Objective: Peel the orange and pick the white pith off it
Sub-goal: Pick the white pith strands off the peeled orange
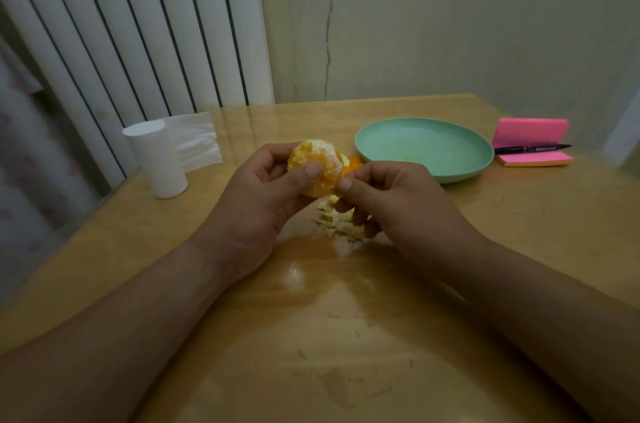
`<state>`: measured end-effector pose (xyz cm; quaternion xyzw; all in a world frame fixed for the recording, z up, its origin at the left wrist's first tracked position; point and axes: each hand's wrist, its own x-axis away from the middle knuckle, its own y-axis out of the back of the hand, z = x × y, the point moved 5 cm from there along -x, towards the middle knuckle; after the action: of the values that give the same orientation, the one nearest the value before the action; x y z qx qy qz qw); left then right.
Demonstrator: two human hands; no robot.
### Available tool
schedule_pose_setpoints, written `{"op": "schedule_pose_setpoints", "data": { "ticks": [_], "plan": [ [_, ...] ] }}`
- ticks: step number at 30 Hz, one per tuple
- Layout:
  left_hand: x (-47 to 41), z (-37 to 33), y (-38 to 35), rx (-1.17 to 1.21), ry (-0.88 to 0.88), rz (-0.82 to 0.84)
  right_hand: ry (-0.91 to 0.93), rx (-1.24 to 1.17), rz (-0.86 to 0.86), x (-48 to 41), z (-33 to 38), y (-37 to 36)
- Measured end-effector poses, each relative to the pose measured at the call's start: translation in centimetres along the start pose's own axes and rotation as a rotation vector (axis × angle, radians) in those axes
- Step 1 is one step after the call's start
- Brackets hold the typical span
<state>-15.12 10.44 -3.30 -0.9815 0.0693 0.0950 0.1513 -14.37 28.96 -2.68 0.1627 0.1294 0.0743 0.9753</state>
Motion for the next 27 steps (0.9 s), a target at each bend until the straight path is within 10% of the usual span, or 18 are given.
{"op": "schedule_pose_setpoints", "data": {
  "ticks": [17, 27],
  "plan": [
    [0.3, 0.5, 0.1, -0.294, -0.075, -0.039, 0.113, 0.133, -0.134, 0.3, 0.5, 0.3],
    [0.3, 0.5, -0.4, 0.044, 0.086, 0.036, 0.08, -0.002, -0.082, 0.1, 0.3, 0.4]
  ]
}}
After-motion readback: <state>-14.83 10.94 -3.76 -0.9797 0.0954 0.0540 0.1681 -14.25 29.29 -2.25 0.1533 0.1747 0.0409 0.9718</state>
